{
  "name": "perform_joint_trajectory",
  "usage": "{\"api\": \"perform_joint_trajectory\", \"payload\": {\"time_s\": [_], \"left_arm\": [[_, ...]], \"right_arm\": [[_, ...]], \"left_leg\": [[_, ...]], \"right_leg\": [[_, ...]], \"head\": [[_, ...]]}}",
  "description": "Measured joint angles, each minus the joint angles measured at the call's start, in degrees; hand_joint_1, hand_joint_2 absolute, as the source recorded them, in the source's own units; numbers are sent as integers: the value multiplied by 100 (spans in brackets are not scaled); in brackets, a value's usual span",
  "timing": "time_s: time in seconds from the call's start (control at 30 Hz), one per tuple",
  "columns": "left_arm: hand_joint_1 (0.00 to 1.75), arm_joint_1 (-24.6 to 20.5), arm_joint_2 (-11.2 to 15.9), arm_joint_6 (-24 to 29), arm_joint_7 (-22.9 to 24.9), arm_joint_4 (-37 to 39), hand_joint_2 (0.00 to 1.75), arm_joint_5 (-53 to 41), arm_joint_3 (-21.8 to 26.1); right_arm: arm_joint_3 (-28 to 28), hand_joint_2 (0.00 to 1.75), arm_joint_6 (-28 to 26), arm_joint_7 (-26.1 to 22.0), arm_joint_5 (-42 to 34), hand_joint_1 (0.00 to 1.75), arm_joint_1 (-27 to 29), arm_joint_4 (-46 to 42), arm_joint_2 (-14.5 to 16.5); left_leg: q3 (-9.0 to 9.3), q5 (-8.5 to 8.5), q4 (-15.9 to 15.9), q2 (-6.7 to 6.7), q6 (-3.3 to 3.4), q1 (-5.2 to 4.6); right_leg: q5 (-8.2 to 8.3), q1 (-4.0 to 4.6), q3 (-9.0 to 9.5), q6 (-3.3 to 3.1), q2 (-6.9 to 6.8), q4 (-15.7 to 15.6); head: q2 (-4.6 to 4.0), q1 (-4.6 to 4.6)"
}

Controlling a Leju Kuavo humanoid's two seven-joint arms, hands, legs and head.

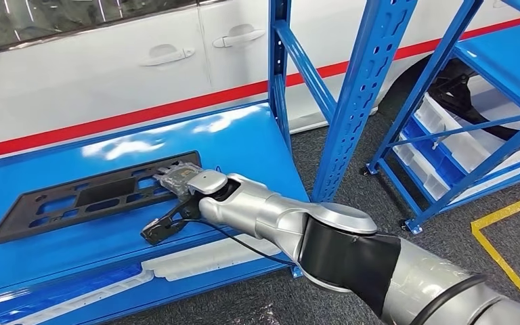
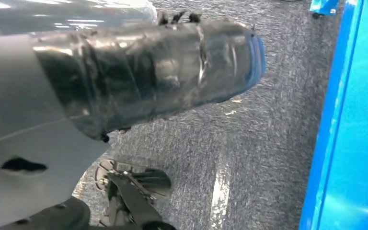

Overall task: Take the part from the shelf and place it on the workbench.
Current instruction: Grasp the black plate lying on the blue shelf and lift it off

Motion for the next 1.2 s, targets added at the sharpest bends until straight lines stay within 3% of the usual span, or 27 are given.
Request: {"api": "perform_joint_trajectory", "payload": {"time_s": [0.1,0.13,0.2,0.27,0.33,0.4,0.43,0.47,0.5,0.6,0.67,0.8,0.83,0.9,0.97,1.2], "left_arm": [[0,-6,4,-22,-36,1,0,7,0],[0,-10,6,-30,-51,1,0,9,0],[0,-17,7,-50,-76,1,0,13,-1],[0,-12,3,-115,-104,1,0,35,-2],[0,-7,4,-222,-155,1,0,83,-2],[0,-14,9,-310,-211,1,0,126,-1],[0,-14,10,-341,-237,1,0,148,-1],[0,-12,9,-370,-258,1,0,168,-1],[0,-8,8,-394,-277,1,0,185,-1],[0,-12,8,-434,-310,1,0,211,-2],[0,-19,11,-437,-318,1,0,216,-2],[0,-12,19,-460,-347,1,175,258,-2],[0,-12,21,-480,-366,1,175,281,-2],[0,-11,22,-521,-420,2,175,319,-2],[0,-4,30,-556,-476,3,175,373,-2],[0,2,39,-575,-509,3,175,433,-2]], "right_arm": [[0,175,6,-49,-29,175,-27,9,39],[0,175,4,-63,-33,175,-33,10,45],[0,175,-3,-86,-37,175,-45,11,52],[0,175,-17,-105,-48,175,-66,11,62],[0,175,-53,-123,-92,175,-83,13,66],[0,175,-120,-145,-145,175,-86,15,64],[0,175,-162,-162,-174,175,-86,14,64],[0,175,-196,-180,-203,175,-89,8,63],[0,175,-221,-199,-234,175,-96,-8,63],[0,175,-244,-238,-298,175,-126,-90,67],[0,175,-243,-257,-310,175,-144,-143,81],[0,175,-289,-307,-380,175,-149,-253,103],[0,175,-324,-324,-439,175,-149,-293,106],[0,175,-413,-368,-635,175,-139,-399,108],[-1,175,-510,-409,-911,175,-105,-564,107],[-3,175,-575,-424,-1128,175,-72,-711,103]], "left_leg": [[472,521,-1037,-2,163,-76],[589,568,-1267,-4,206,-106],[671,540,-1417,-8,236,-145],[763,568,-1574,5,243,-110],[856,627,-1722,24,263,-68],[869,640,-1736,29,282,-70],[866,635,-1727,29,281,-69],[865,625,-1711,29,275,-65],[865,610,-1688,29,263,-58],[829,521,-1532,21,171,-41],[780,479,-1442,9,99,-52],[712,405,-1335,-8,-7,-34],[624,280,-1146,-8,-30,-28],[315,-69,-470,-4,-81,-15],[66,-237,70,-3,-107,-6],[30,-181,146,-3,-107,-6]], "right_leg": [[-23,23,74,-4,21,-34],[-20,20,87,12,23,-54],[1,13,96,58,26,-100],[-22,22,105,117,18,-106],[-227,42,-17,157,3,200],[-535,39,-328,174,-6,858],[-618,35,-472,187,-8,1143],[-602,27,-539,202,-11,1261],[-486,15,-506,218,-15,1172],[-33,-29,-45,241,-32,226],[-1,-17,84,187,-21,-36],[42,-24,80,42,-31,-62],[56,-39,80,19,-39,-75],[69,-37,61,-7,-43,-79],[74,-28,44,-18,-34,-78],[75,-26,42,-19,-25,-78]], "head": [[0,1],[0,1],[0,2],[0,3],[0,8],[0,10],[0,10],[0,10],[0,11],[0,11],[0,9],[0,3],[0,3],[0,1],[0,1],[0,0]]}}
